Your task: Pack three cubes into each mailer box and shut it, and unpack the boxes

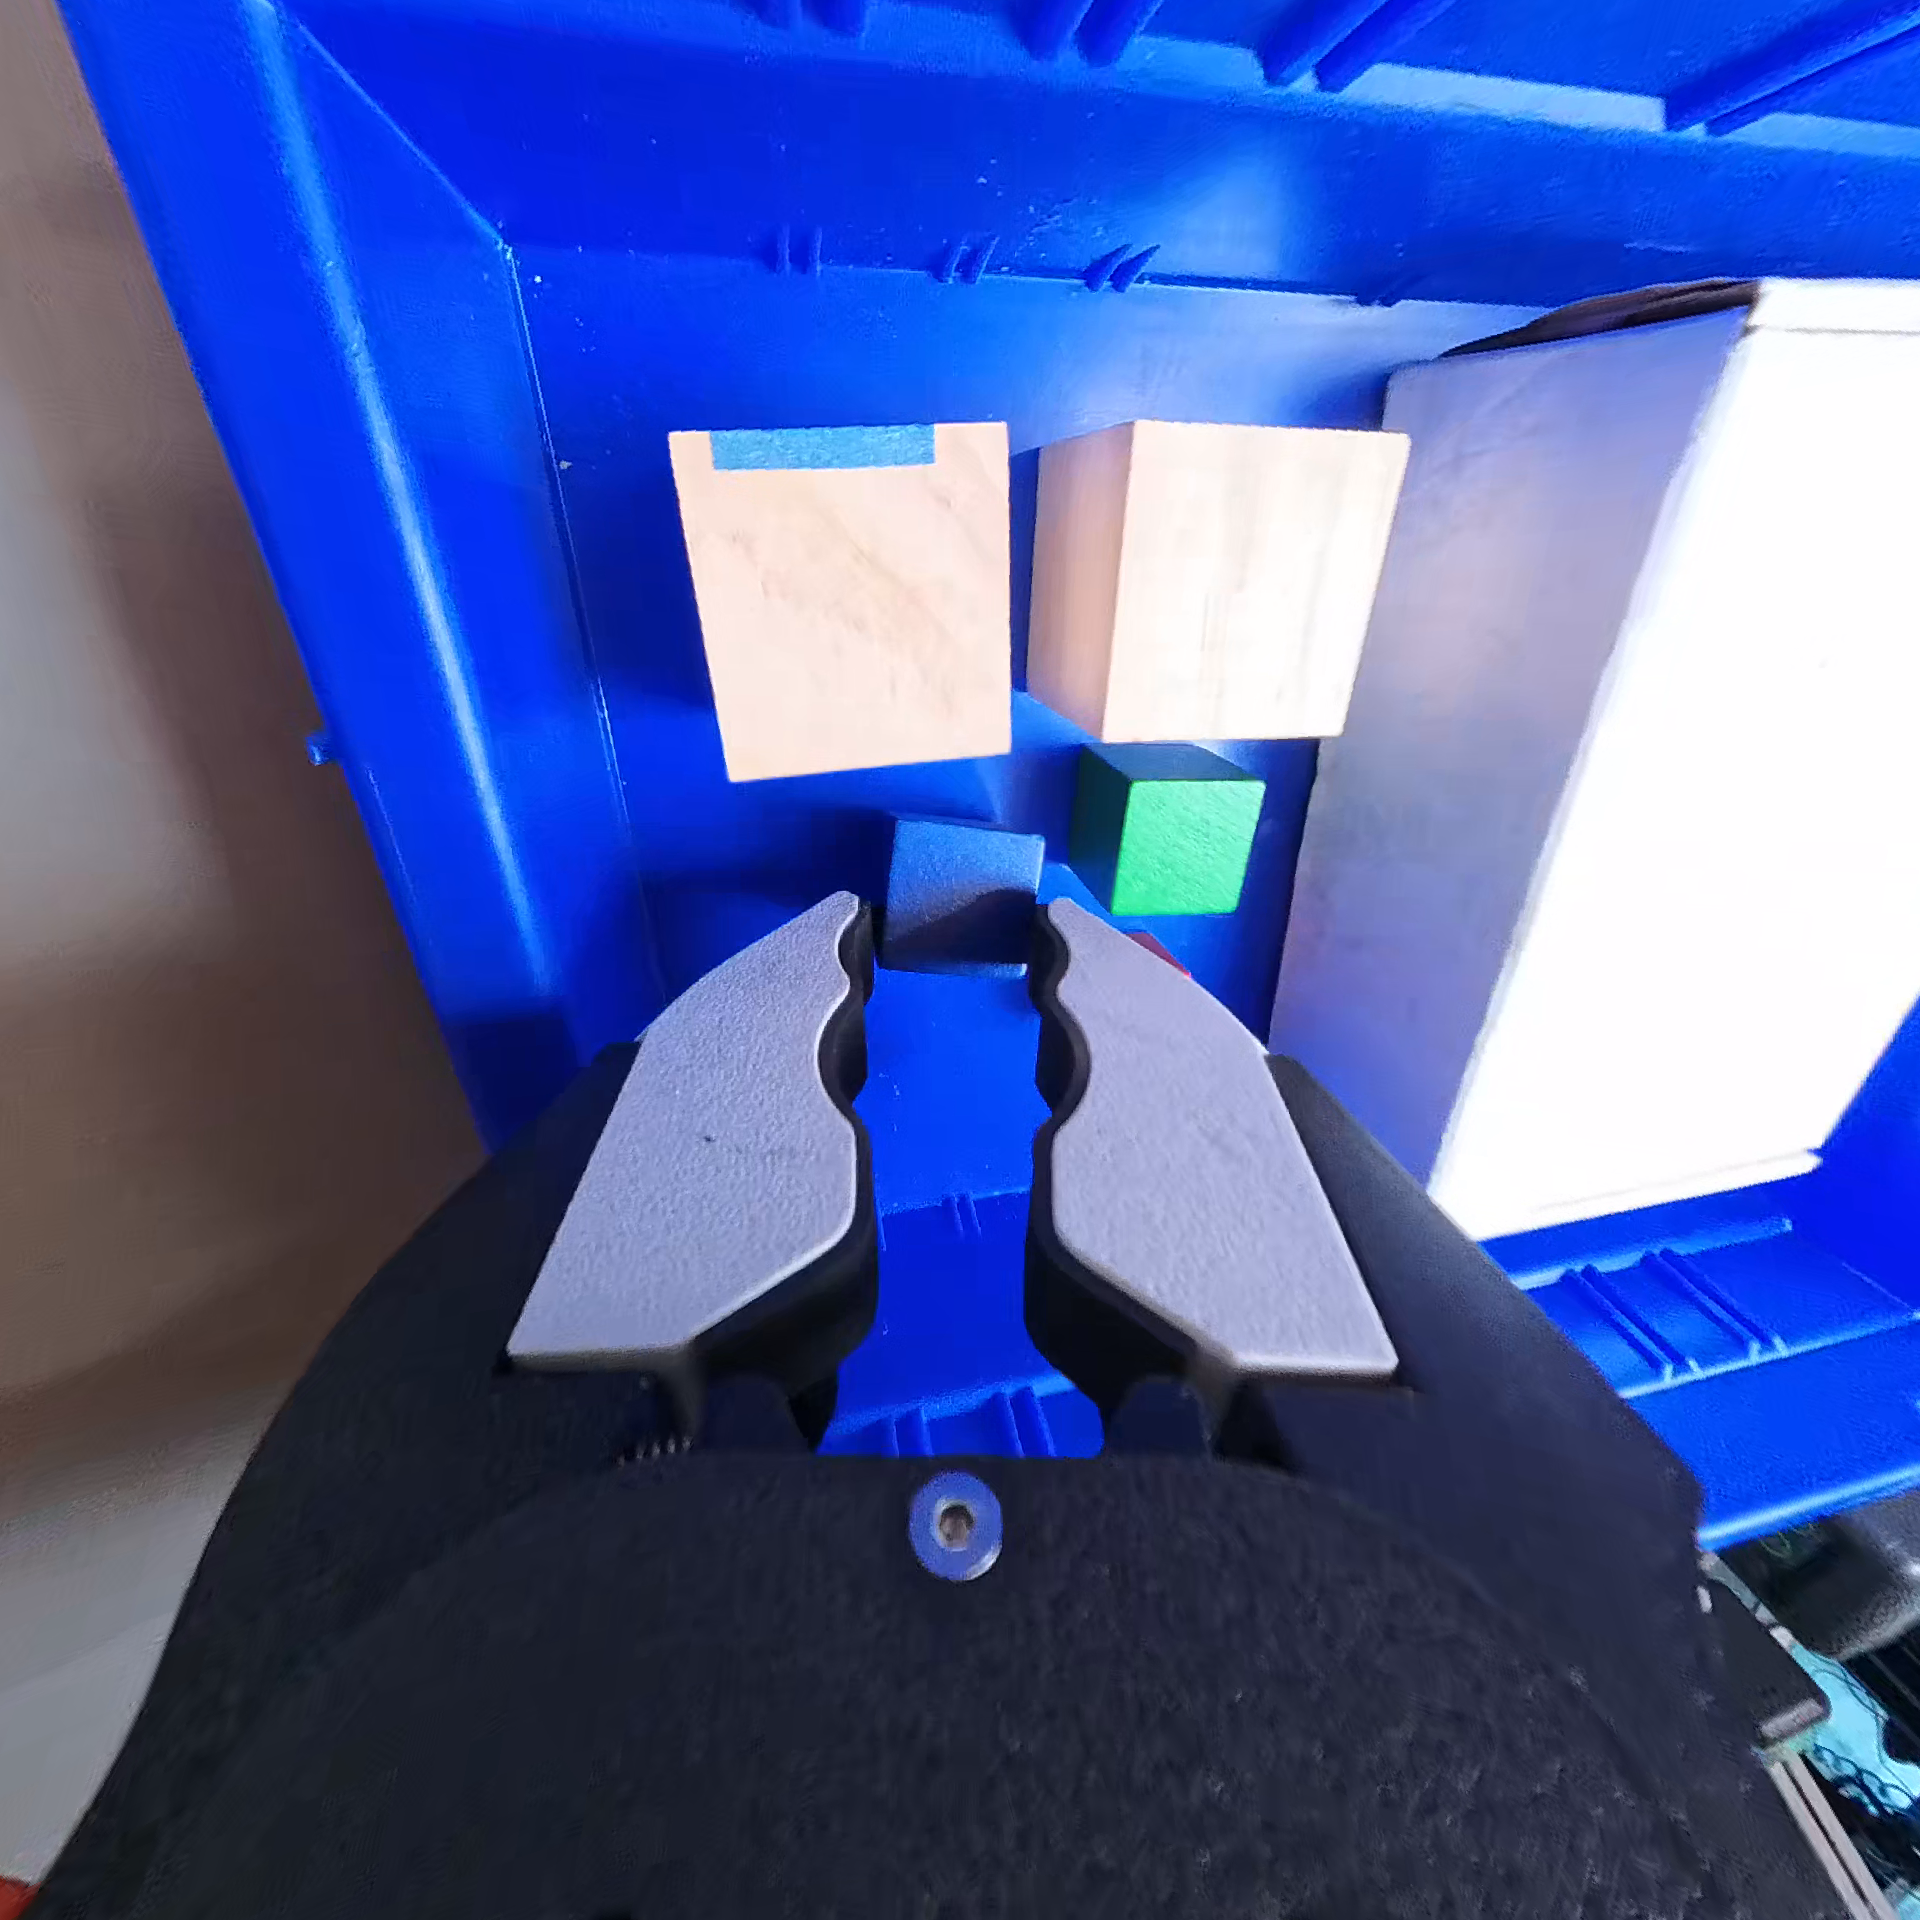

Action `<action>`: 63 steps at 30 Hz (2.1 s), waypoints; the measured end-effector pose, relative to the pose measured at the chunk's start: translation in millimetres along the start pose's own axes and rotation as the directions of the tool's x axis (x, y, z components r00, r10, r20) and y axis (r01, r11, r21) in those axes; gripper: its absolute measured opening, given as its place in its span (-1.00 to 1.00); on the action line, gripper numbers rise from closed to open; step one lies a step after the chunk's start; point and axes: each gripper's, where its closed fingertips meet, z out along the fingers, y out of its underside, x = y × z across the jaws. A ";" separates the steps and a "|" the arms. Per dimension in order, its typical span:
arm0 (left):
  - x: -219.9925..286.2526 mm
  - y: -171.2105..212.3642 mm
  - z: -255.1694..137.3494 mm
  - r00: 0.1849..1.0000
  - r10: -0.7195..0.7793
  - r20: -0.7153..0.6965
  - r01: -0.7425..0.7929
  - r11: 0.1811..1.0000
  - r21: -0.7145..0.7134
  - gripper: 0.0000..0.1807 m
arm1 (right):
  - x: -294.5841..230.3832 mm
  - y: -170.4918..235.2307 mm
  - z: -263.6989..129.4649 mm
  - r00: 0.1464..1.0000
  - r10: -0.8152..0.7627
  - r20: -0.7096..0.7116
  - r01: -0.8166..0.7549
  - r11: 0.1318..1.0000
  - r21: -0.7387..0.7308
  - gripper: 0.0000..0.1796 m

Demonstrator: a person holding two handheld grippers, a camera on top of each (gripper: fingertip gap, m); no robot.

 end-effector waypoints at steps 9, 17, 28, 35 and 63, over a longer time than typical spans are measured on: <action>0.6 1.7 1.5 1.000 -0.002 -0.003 0.002 1.000 -0.007 -0.33 | 1.1 -2.5 5.5 0.997 -0.075 -0.033 0.075 0.997 -0.005 -0.68; 0.1 0.8 1.4 1.000 -0.003 0.000 0.003 1.000 -0.004 -0.33 | 4.4 -42.0 -58.6 0.989 -0.030 -0.146 0.058 0.980 0.191 -0.48; -0.6 -0.2 -0.6 1.000 -0.002 0.013 0.002 1.000 -0.007 -0.33 | -116.6 -174.0 -154.8 0.940 -0.283 -0.193 0.342 0.814 0.470 -0.57; -3.5 -0.1 -2.5 1.000 -0.001 0.026 0.001 1.000 -0.011 -0.33 | -202.3 -210.7 -106.6 0.889 -0.455 -0.052 0.431 0.791 0.435 -0.58; -5.7 -1.2 -7.1 0.999 0.010 0.033 -0.010 1.000 -0.009 -0.34 | -241.8 -184.7 -28.5 0.805 -0.574 0.151 0.557 0.818 0.141 -0.67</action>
